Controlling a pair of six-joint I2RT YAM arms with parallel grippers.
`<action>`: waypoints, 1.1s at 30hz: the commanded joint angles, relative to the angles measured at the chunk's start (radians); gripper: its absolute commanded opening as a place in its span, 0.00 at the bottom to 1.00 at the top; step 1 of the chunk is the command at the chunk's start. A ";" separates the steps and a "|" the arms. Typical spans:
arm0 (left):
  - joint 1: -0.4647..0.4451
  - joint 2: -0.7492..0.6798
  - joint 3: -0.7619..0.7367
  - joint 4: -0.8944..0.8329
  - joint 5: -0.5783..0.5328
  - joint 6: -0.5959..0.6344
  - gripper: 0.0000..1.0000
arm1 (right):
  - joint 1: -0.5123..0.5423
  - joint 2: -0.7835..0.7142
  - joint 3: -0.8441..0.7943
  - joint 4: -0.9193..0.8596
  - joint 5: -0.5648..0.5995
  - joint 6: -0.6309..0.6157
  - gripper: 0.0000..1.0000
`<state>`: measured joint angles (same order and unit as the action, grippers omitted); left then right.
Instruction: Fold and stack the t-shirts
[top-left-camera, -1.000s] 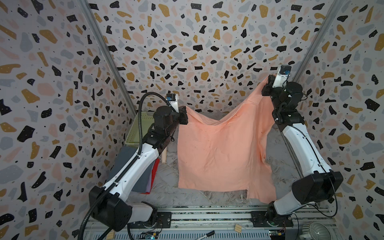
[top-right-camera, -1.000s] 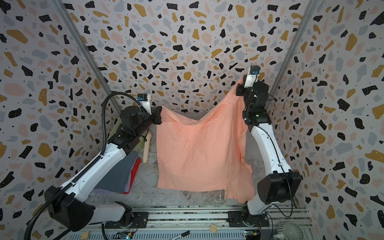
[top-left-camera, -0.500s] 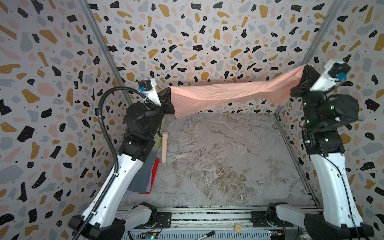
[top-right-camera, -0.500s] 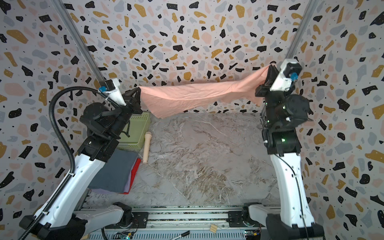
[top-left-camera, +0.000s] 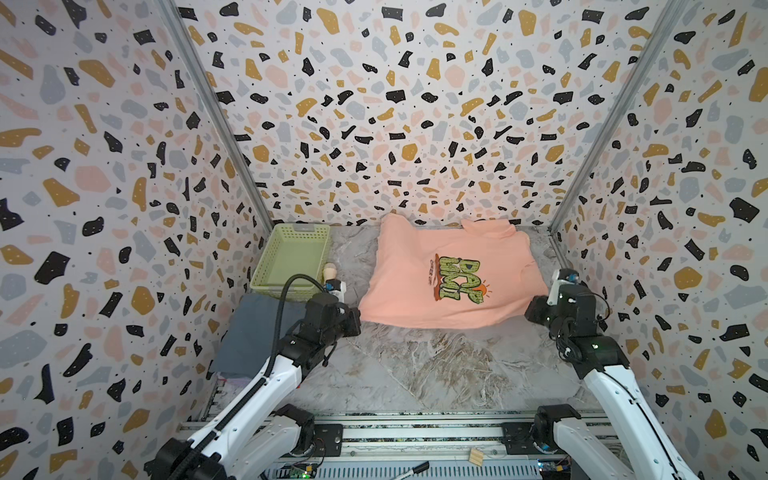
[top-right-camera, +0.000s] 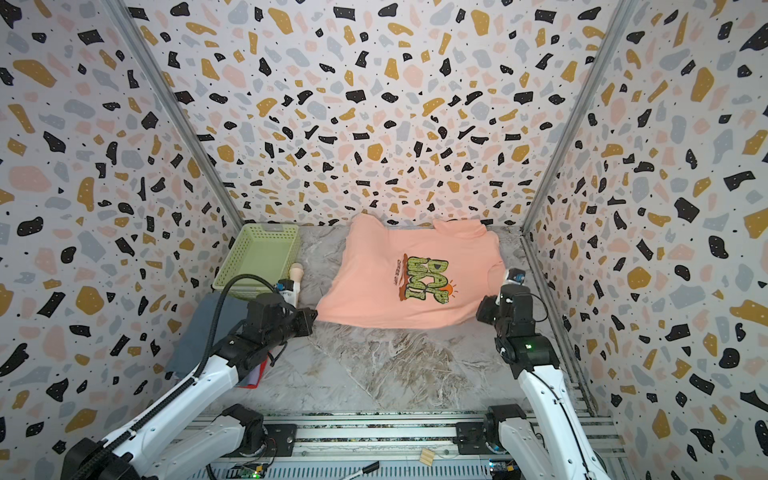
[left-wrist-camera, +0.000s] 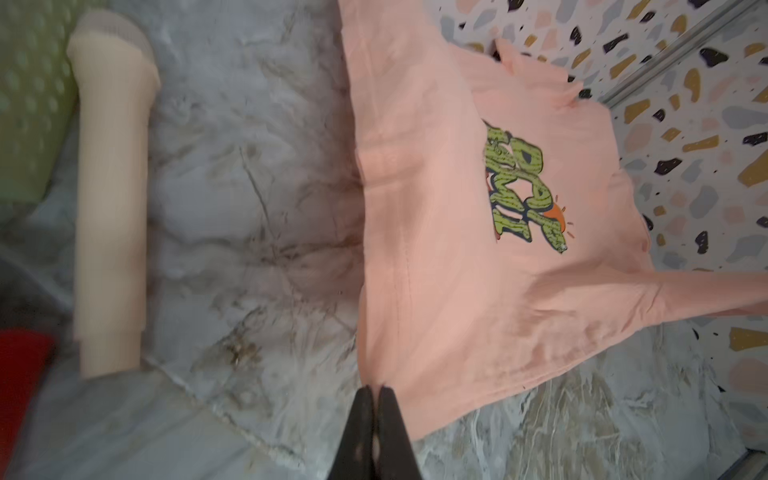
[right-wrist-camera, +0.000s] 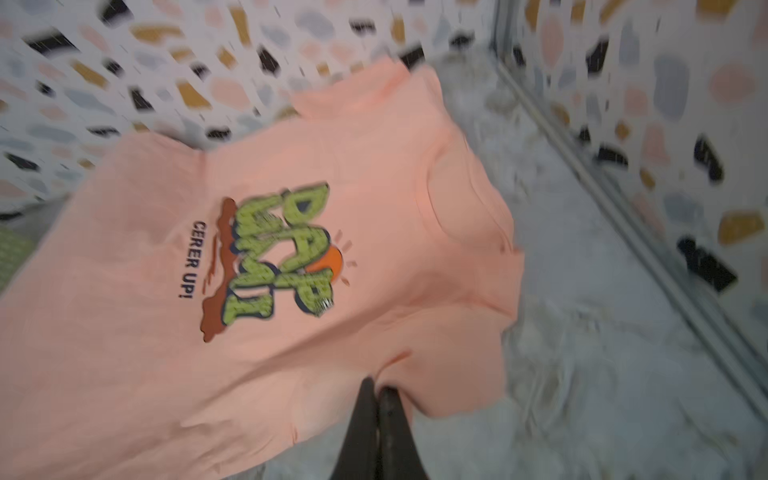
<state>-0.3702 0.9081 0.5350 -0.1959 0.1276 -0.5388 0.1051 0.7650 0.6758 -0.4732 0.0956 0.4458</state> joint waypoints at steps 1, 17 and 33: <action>-0.003 -0.024 -0.066 0.015 0.050 -0.076 0.00 | 0.030 -0.015 -0.038 -0.113 -0.013 0.141 0.00; -0.004 0.051 -0.114 -0.081 -0.072 -0.088 0.00 | 0.078 0.070 -0.046 -0.155 0.011 0.219 0.00; -0.004 -0.043 -0.016 -0.284 -0.292 -0.166 0.32 | 0.071 -0.047 0.153 -0.483 -0.030 0.354 0.60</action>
<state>-0.3737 0.8806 0.4706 -0.4347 -0.1158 -0.6918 0.1787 0.7559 0.7410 -0.8249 0.0467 0.7273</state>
